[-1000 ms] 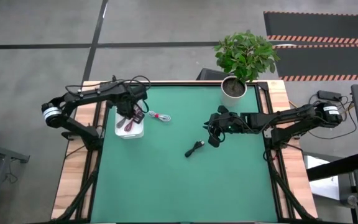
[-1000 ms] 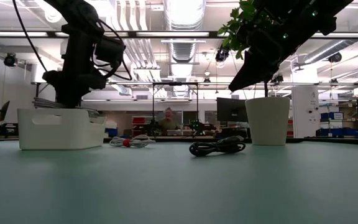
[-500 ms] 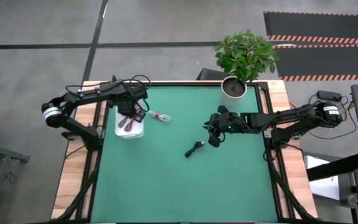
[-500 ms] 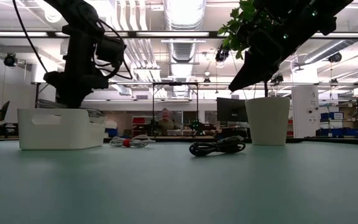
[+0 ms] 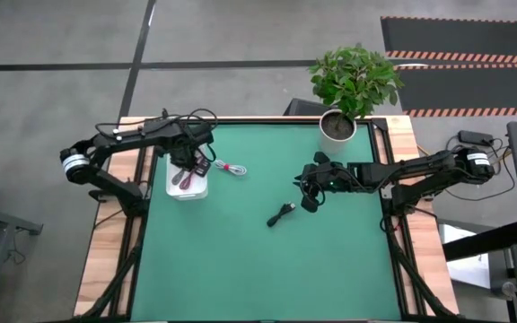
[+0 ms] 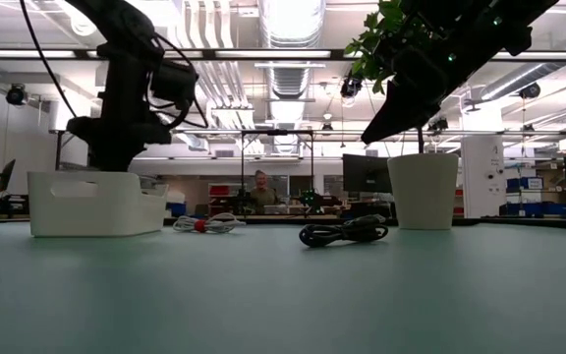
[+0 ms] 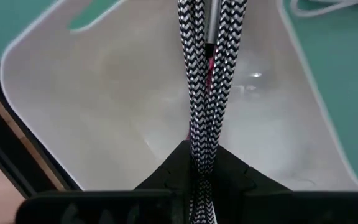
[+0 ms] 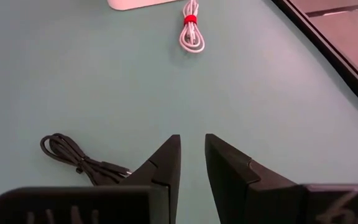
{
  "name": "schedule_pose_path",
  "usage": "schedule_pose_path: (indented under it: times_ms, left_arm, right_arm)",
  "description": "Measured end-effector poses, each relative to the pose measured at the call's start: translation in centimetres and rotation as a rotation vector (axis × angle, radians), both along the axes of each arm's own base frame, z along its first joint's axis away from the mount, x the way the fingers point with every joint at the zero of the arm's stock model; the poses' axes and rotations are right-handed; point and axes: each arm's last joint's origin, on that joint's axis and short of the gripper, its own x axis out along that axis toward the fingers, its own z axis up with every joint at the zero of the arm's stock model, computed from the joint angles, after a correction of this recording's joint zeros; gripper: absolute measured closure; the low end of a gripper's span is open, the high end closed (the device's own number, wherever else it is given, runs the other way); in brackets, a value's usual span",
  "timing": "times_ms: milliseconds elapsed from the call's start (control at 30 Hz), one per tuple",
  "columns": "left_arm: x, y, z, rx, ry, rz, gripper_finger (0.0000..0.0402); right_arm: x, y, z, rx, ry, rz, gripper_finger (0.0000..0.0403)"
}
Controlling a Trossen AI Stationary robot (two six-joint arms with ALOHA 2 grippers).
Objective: Pick and place USB-C Cables
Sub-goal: Put the gray charger cable into the white bin
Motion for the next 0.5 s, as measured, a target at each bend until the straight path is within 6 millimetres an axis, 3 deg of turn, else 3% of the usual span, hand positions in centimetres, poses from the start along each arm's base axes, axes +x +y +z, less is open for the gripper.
schedule_pose_path:
  times_ms: [200,500]
  left_arm:
    - [-0.7,-0.4,-1.5,-0.024,0.037,0.000,0.0380]
    - [-0.7,-0.5,-1.6,-0.027,0.042,-0.023,0.0380]
  right_arm:
    - [0.0,0.0,0.0,-0.010,-0.001,0.005,0.0337]
    - [0.0,0.0,0.0,-0.012,-0.001,0.006,0.0337]
